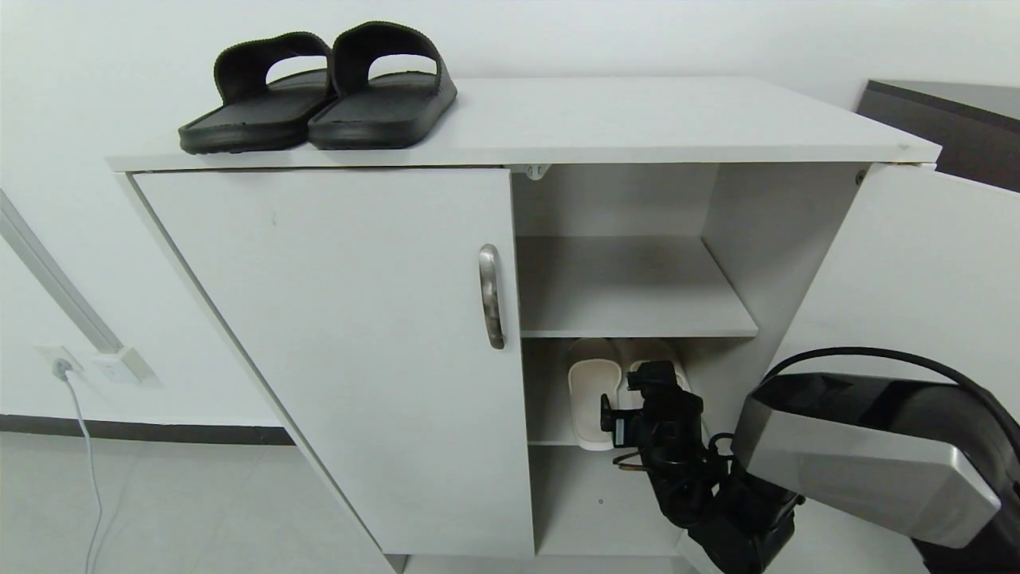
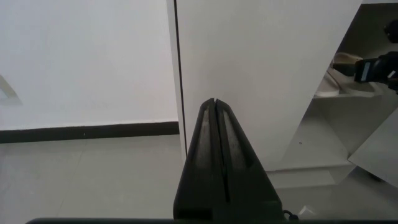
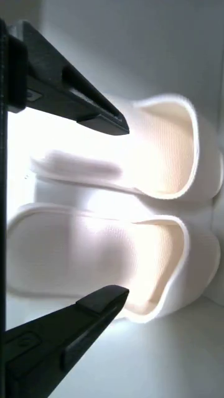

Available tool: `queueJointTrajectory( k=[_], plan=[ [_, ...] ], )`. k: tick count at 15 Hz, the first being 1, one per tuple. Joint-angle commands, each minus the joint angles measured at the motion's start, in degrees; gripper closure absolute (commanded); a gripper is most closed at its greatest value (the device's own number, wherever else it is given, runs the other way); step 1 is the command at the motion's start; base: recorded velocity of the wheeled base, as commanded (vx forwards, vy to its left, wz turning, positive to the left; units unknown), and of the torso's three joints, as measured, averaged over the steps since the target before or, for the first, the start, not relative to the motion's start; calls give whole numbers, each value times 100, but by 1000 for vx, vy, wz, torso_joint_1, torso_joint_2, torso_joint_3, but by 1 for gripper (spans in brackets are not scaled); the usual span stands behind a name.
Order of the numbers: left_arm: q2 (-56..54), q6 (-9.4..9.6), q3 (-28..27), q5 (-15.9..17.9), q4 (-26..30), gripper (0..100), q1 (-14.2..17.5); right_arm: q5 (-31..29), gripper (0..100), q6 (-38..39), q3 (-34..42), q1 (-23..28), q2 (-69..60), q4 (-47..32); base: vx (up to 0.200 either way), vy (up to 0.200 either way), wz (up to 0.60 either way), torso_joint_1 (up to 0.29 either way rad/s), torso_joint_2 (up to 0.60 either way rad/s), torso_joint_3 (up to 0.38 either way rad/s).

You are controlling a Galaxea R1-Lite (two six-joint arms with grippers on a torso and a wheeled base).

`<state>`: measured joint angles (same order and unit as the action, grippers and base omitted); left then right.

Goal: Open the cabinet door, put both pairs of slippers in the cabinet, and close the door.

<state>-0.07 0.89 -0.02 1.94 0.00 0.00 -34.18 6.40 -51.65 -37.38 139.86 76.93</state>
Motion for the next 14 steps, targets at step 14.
queueJointTrajectory(
  k=[14],
  plan=[
    [7, -10, 2, 0, 0, 100, 0, -71, 0, -16, 1166, -516, -530, 463, -43, 0, 0, 2, 0, 0]
  ],
)
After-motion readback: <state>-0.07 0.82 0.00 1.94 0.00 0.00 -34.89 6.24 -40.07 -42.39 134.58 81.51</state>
